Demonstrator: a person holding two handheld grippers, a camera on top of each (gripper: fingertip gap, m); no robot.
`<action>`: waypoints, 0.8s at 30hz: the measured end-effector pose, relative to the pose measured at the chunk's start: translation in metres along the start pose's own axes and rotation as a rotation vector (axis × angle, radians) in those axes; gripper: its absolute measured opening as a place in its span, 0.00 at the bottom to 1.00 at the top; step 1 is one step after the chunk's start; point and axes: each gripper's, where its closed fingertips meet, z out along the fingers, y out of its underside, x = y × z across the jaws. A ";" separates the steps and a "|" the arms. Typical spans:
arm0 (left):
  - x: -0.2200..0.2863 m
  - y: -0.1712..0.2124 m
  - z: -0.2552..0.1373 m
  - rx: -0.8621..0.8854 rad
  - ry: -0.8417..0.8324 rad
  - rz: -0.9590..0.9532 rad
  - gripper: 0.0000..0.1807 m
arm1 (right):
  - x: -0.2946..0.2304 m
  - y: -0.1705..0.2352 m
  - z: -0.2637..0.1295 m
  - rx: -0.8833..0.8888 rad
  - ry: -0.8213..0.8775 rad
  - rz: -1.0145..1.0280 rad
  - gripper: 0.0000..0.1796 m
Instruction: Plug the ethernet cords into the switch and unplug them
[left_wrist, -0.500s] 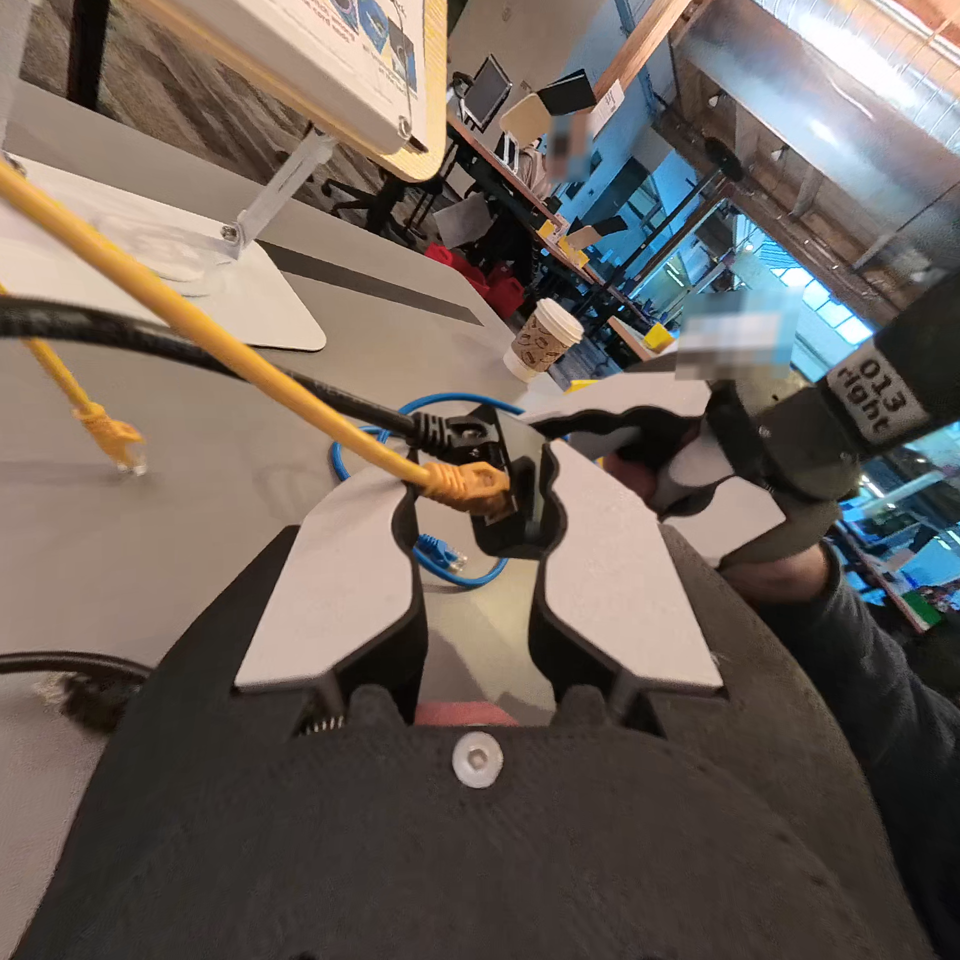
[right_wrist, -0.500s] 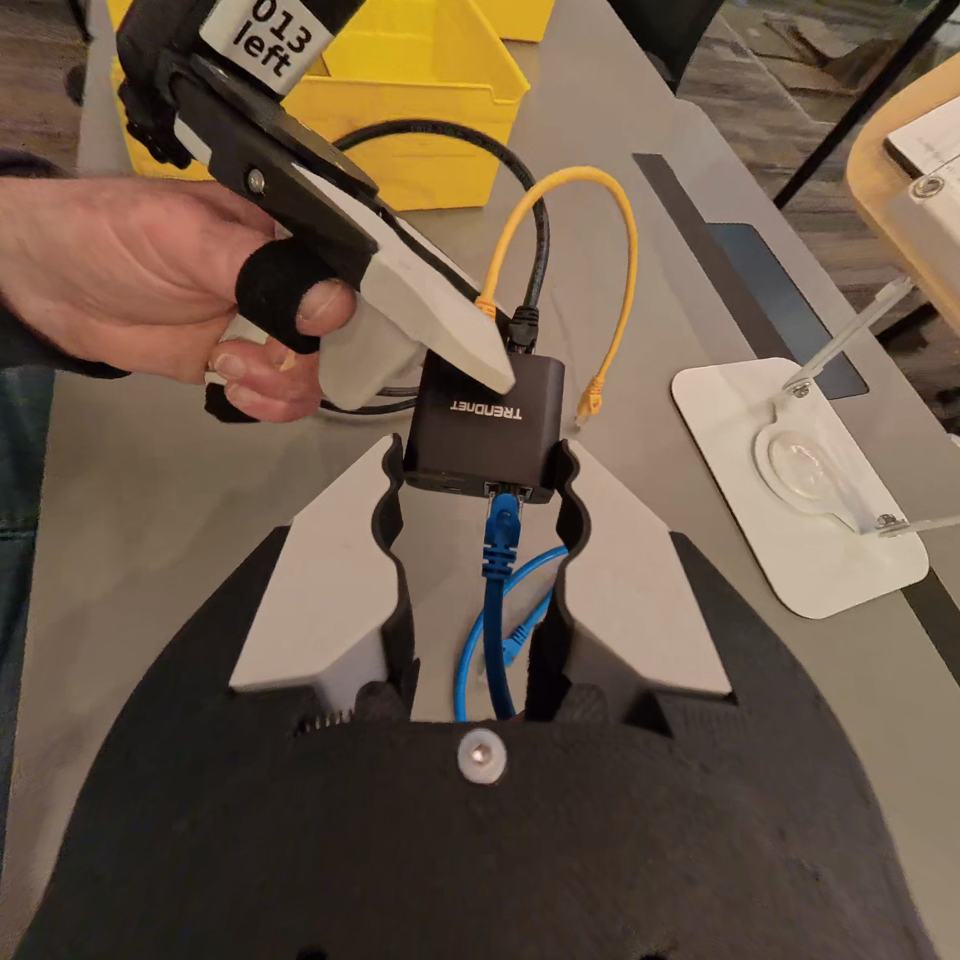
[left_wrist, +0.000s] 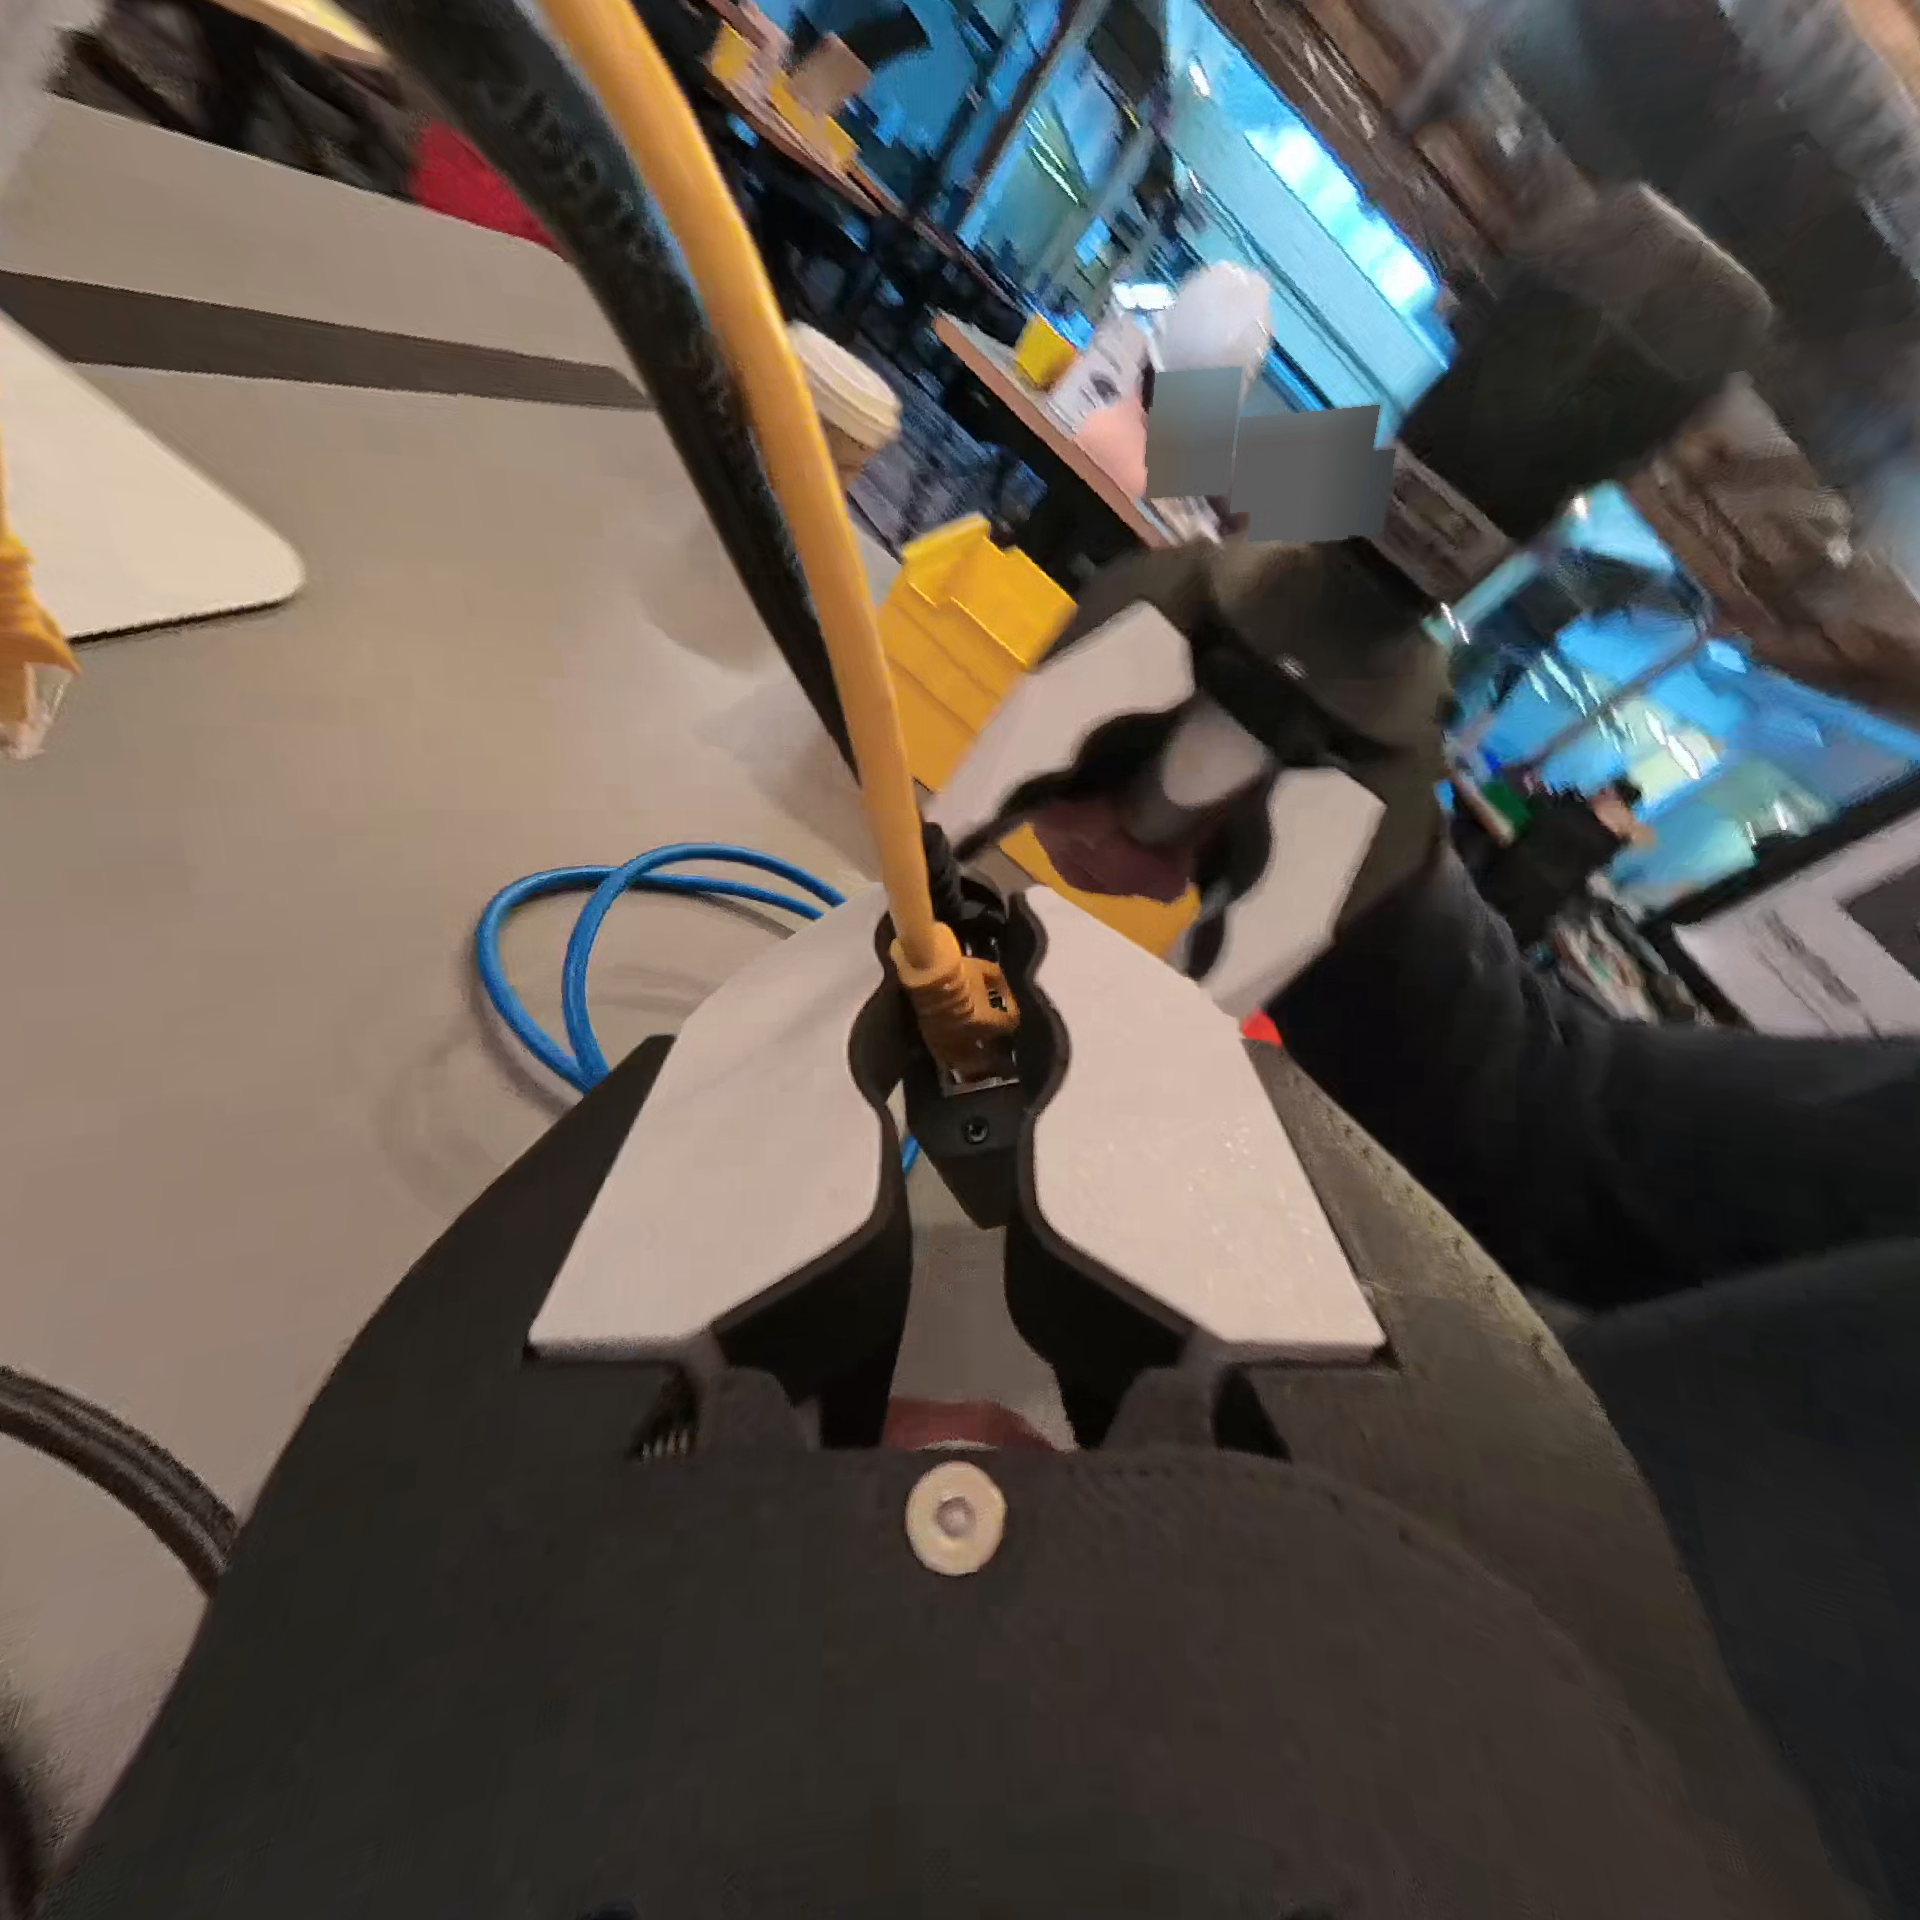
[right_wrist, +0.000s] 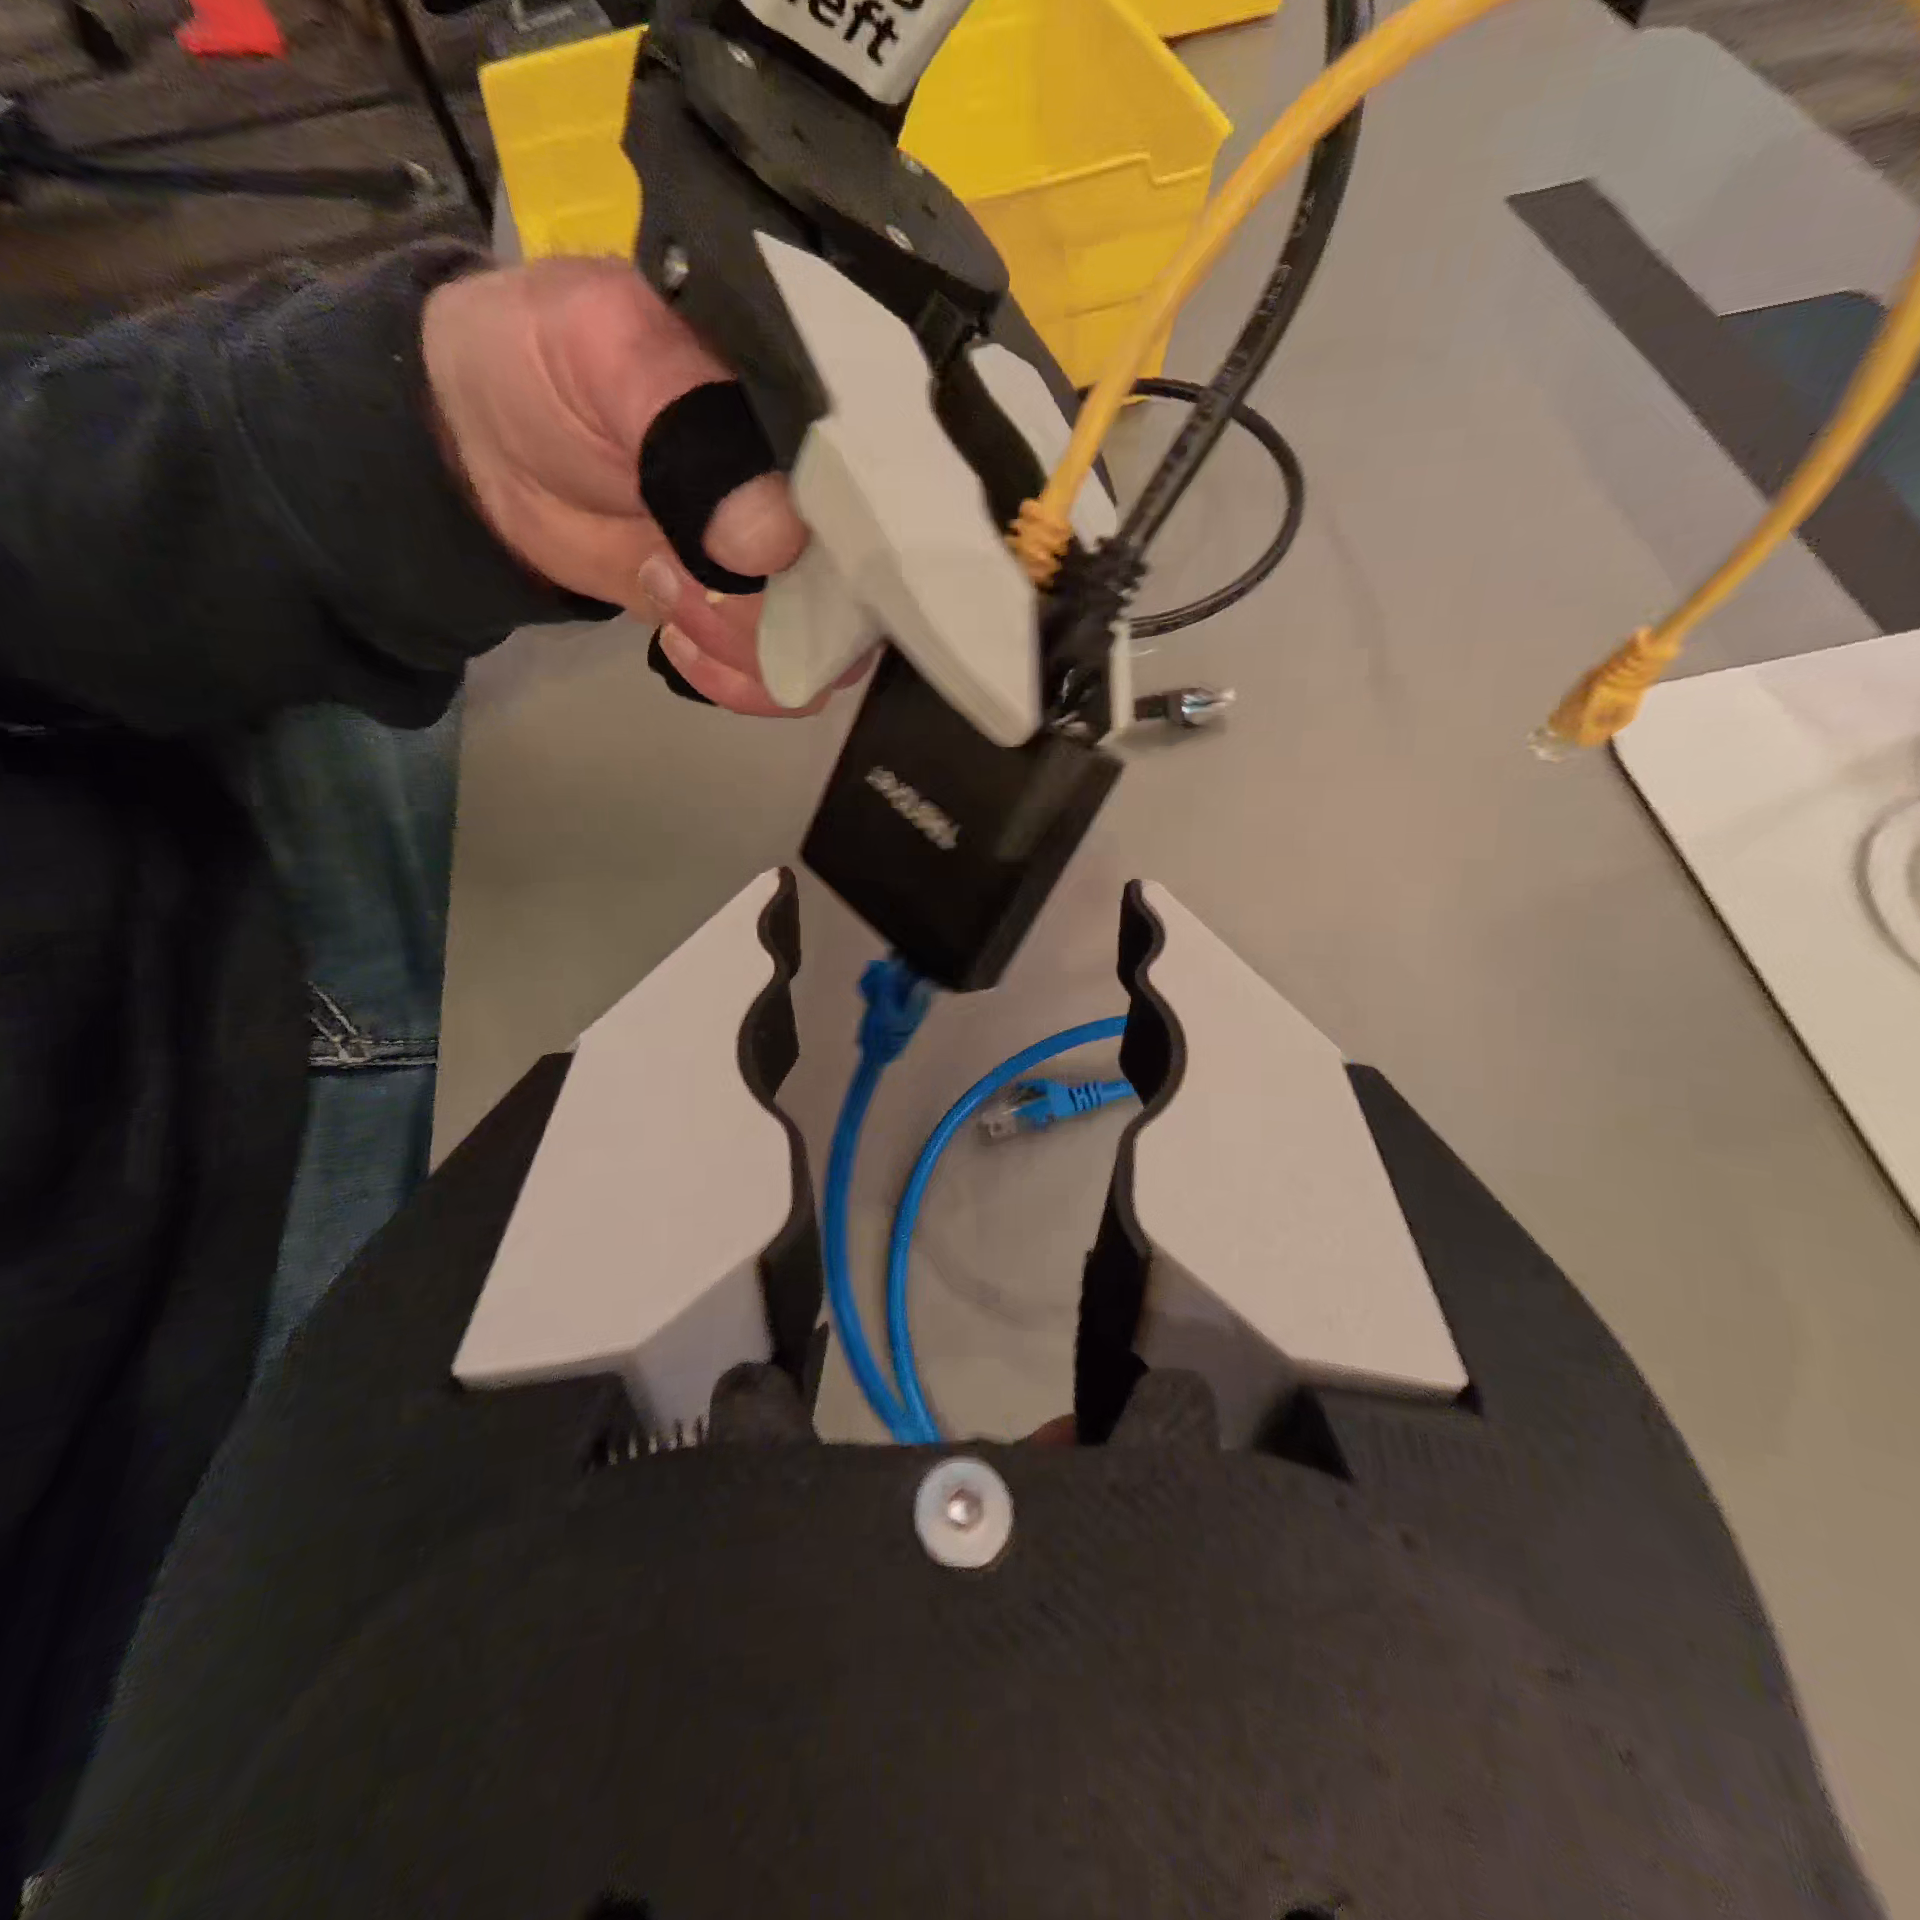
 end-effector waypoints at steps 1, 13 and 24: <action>0.007 0.002 0.001 -0.049 0.041 0.036 0.09 | -0.002 0.000 0.003 -0.002 -0.052 0.018 0.34; 0.006 -0.025 -0.012 0.039 -0.063 0.190 0.29 | 0.004 -0.038 -0.005 0.480 -0.234 0.376 0.13; 0.019 0.008 0.014 0.079 0.079 0.030 0.16 | 0.008 -0.047 -0.013 0.616 -0.176 0.415 0.12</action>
